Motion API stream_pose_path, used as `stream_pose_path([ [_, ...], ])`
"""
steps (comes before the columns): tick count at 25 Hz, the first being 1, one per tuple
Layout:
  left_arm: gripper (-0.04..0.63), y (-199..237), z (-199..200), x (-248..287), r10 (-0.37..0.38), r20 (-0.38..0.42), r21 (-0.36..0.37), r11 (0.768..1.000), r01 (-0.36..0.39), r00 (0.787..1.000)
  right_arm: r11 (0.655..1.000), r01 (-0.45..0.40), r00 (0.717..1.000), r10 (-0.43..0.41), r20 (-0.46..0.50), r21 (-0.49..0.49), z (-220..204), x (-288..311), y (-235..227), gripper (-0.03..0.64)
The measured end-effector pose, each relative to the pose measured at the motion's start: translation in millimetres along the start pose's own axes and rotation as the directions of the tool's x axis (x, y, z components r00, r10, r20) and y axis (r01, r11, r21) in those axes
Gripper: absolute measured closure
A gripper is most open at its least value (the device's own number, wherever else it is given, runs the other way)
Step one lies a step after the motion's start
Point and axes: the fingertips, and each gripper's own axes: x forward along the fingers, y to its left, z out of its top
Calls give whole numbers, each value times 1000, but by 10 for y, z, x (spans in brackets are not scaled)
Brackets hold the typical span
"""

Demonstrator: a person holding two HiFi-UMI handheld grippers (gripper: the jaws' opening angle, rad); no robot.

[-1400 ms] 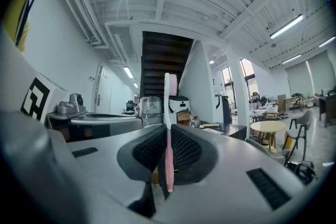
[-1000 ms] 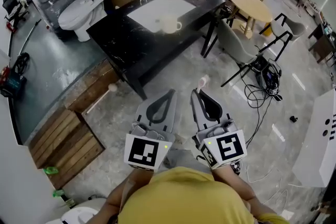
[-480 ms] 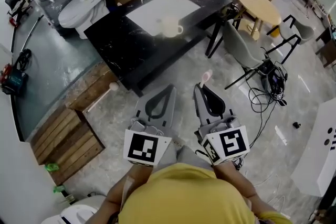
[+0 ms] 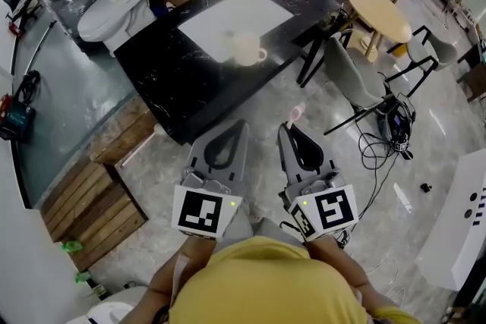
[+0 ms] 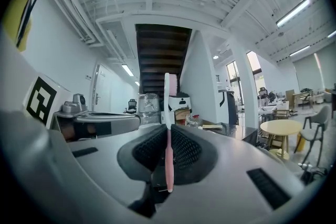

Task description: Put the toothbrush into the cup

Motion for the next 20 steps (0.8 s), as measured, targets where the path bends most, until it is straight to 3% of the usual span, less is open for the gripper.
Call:
stream_pose_path([
  [20,584,1106,-149,1471,-129,-42,-5,992,129,991,998,50,999,-50,6,26,118,1822,-702,578],
])
